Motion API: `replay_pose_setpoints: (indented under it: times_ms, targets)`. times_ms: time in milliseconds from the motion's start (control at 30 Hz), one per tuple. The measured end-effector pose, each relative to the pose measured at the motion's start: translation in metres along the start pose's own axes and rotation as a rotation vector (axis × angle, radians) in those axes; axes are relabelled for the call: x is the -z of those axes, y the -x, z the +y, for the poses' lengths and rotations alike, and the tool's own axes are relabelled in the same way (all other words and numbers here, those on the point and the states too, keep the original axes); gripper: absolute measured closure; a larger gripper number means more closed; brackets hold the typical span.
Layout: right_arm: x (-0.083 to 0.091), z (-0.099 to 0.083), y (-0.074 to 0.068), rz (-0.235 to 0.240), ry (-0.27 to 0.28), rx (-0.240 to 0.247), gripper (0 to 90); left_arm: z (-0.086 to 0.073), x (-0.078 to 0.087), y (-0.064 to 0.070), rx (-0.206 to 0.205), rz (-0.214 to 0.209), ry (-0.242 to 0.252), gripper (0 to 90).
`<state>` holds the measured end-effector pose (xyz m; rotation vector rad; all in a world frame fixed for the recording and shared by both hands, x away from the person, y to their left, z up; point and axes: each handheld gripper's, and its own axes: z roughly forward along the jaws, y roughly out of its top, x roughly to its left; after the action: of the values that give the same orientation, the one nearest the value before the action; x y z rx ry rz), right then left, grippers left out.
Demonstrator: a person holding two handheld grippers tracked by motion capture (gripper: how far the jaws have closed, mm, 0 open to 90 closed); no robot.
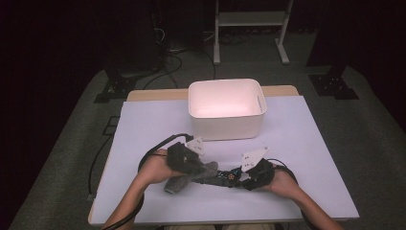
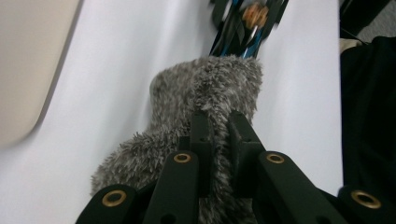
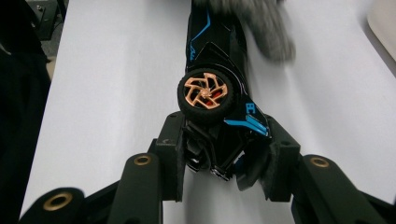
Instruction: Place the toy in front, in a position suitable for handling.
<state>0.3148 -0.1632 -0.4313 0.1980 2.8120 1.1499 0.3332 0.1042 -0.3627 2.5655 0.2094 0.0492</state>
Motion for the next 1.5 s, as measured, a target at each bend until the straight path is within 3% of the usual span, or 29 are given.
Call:
replay_pose_setpoints:
  times_ms: [133, 267, 400, 600, 700, 733, 867, 967, 1133, 1233, 1367, 1500]
  targets:
    - [0.011, -0.010, 0.003, -0.002, -0.012, -0.023, 57.4, -0.016, 0.001, -0.005, 0.042, 0.000, 0.018, 82.5]
    - [0.016, -0.013, 0.005, 0.001, -0.026, -0.050, 56.5, -0.017, -0.008, -0.004, 0.040, -0.026, 0.033, 82.4]
    - [0.014, -0.001, 0.005, 0.000, -0.056, -0.063, 45.2, -0.015, -0.012, -0.004, 0.041, -0.035, 0.050, 82.4]
    - [-0.004, 0.034, 0.001, -0.003, -0.109, 0.006, 46.6, -0.012, -0.020, -0.004, 0.045, -0.075, 0.093, 82.5]
    - [-0.014, 0.045, 0.000, -0.015, -0.163, 0.039, 50.6, -0.008, -0.022, -0.003, 0.031, -0.074, 0.087, 82.5]
    - [-0.015, 0.045, 0.001, -0.025, -0.176, 0.041, 55.1, -0.008, -0.021, -0.003, 0.032, -0.074, 0.089, 82.4]
    - [-0.011, 0.041, 0.005, -0.008, -0.181, 0.019, 55.8, -0.017, -0.017, -0.006, 0.057, -0.073, 0.133, 82.5]
    - [-0.008, 0.039, 0.005, -0.007, -0.195, 0.021, 55.7, -0.026, -0.018, -0.010, 0.086, -0.086, 0.134, 82.5]
    - [-0.011, 0.045, 0.008, 0.011, -0.245, -0.008, 51.4, -0.021, -0.031, -0.008, 0.071, -0.106, 0.114, 82.5]
    - [-0.018, 0.050, 0.005, 0.009, -0.285, 0.007, 51.0, -0.018, -0.035, -0.008, 0.068, -0.111, 0.114, 82.5]
    - [-0.024, 0.056, 0.003, -0.001, -0.324, 0.035, 56.7, -0.019, -0.034, -0.008, 0.070, -0.112, 0.118, 82.5]
    - [-0.026, 0.057, 0.005, -0.002, -0.291, 0.031, 56.9, -0.025, -0.025, -0.010, 0.087, -0.096, 0.130, 82.5]
